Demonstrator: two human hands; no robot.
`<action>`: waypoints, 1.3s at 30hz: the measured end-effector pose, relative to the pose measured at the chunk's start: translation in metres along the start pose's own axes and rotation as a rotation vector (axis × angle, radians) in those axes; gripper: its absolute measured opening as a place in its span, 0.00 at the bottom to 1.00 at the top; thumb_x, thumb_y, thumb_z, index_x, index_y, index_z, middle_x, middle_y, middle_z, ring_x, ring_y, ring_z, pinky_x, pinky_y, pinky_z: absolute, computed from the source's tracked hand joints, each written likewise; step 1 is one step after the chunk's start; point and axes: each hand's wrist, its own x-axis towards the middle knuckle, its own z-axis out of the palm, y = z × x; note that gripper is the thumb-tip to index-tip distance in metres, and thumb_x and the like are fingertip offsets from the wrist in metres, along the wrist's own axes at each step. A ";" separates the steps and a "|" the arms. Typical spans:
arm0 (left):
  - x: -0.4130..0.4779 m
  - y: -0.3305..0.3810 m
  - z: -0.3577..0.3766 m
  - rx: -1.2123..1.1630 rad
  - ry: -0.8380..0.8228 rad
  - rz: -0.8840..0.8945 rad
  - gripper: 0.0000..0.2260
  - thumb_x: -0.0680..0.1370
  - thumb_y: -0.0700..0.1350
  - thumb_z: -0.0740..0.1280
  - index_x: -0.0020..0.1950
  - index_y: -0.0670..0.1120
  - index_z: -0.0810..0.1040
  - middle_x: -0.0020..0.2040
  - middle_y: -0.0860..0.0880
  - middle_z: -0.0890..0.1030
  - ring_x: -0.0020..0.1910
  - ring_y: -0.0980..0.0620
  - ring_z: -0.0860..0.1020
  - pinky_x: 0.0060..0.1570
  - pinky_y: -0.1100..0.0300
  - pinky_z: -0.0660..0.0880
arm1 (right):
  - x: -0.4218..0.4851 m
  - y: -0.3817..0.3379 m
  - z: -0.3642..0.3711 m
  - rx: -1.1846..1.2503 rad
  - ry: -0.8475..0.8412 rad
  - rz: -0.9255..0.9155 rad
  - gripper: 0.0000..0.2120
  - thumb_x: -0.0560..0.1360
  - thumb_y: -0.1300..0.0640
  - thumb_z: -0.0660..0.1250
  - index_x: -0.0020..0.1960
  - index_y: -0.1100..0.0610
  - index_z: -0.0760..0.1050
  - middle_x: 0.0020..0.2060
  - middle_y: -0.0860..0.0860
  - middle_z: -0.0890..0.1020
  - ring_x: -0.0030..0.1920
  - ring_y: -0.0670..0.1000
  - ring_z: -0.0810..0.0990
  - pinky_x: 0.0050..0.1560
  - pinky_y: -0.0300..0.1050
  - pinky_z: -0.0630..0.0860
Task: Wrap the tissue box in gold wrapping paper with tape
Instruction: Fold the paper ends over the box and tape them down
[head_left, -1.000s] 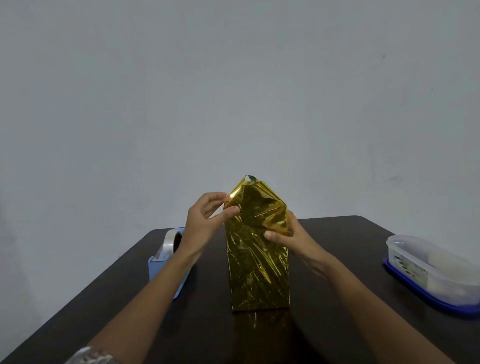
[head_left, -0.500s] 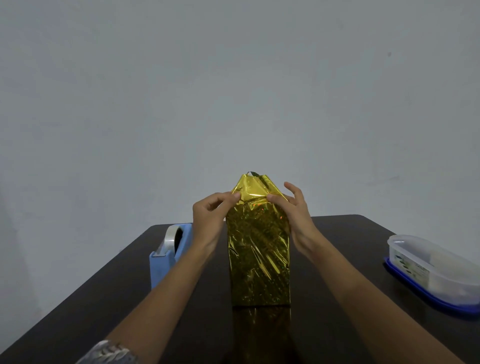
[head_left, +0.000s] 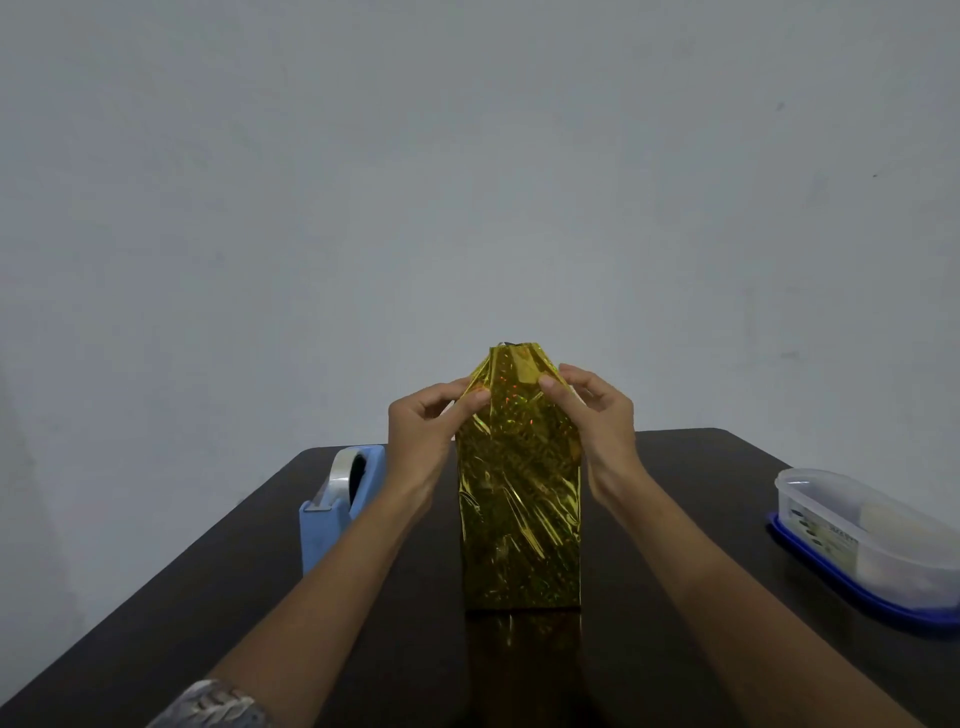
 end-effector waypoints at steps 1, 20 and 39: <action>0.000 0.000 0.001 -0.002 0.005 0.000 0.07 0.71 0.39 0.73 0.47 0.39 0.84 0.48 0.45 0.85 0.51 0.48 0.82 0.53 0.56 0.78 | 0.000 -0.001 0.000 0.006 0.008 -0.023 0.08 0.69 0.57 0.73 0.45 0.60 0.80 0.59 0.54 0.79 0.63 0.54 0.75 0.57 0.49 0.75; 0.005 0.002 0.005 0.030 -0.083 -0.057 0.09 0.77 0.42 0.67 0.54 0.41 0.82 0.54 0.48 0.83 0.55 0.54 0.80 0.53 0.63 0.77 | -0.003 -0.007 0.007 -0.023 0.029 -0.032 0.03 0.73 0.58 0.70 0.42 0.56 0.82 0.46 0.52 0.84 0.52 0.53 0.81 0.55 0.47 0.77; 0.015 0.005 0.007 0.200 -0.064 -0.141 0.06 0.76 0.43 0.67 0.42 0.47 0.84 0.68 0.51 0.74 0.65 0.52 0.72 0.66 0.50 0.69 | 0.012 -0.015 0.011 -0.123 -0.073 0.386 0.31 0.76 0.54 0.66 0.74 0.52 0.54 0.52 0.53 0.73 0.45 0.50 0.76 0.39 0.44 0.74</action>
